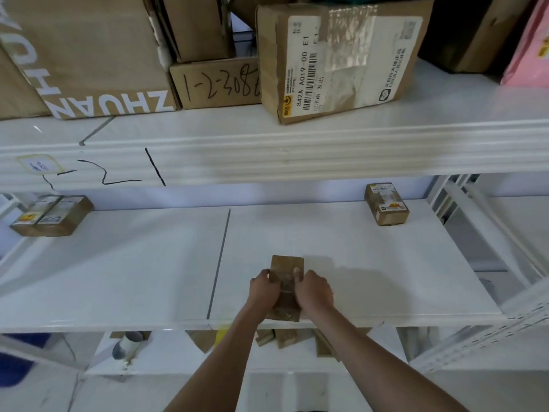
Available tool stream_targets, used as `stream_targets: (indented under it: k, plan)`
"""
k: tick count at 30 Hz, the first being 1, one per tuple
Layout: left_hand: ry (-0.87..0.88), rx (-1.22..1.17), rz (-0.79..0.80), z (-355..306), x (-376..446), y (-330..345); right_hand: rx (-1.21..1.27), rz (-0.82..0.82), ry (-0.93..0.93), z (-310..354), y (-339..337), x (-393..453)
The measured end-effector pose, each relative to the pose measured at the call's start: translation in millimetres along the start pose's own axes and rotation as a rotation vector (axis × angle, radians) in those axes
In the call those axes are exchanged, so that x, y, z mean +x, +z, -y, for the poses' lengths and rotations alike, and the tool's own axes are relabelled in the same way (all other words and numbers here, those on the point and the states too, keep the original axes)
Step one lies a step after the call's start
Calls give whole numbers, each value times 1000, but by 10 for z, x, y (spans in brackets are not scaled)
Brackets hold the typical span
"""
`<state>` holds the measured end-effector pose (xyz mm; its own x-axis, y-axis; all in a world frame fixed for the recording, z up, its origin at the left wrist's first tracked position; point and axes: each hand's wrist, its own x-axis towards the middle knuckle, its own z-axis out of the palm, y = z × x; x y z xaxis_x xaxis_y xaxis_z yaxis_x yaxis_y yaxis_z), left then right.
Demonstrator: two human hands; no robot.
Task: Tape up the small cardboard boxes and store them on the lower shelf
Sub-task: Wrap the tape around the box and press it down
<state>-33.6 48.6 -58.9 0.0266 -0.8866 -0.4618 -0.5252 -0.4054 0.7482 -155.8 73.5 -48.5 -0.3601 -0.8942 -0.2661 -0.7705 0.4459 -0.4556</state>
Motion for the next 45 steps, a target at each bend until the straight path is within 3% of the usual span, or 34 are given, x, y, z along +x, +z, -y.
stream_targets:
  k: [3,7,10,17,28,30,32,35,37,41,45]
  plan:
    - [-33,10,-46,88,16,23,-86,-47,-144,-181,-103,87]
    - [-51,-60,-61,116,9,84,-258,138,-236,-606,-130,152]
    - [-48,-94,-76,83,11,133,-246,72,-274,-740,-77,175]
    - [-68,-121,-71,50,11,214,-109,-63,-56,-993,-215,233]
    - [-51,-128,-26,29,14,145,53,-143,-5,-1093,-159,154]
    - [-7,-118,-109,60,-8,56,93,-241,7,-1059,-155,69]
    - [24,-115,-308,153,-52,-89,175,-391,-40,-968,-98,-70]
    - [-71,-191,-589,397,-147,-385,248,-508,-152,-726,31,-321]
    - [-168,-249,-638,622,-206,-567,214,-503,-258,-532,122,-469]
    - [-369,-313,-534,1151,-264,-772,185,-407,-487,-162,355,-700]
    - [-345,-390,-107,1508,-318,-901,239,-258,-556,101,558,-818]
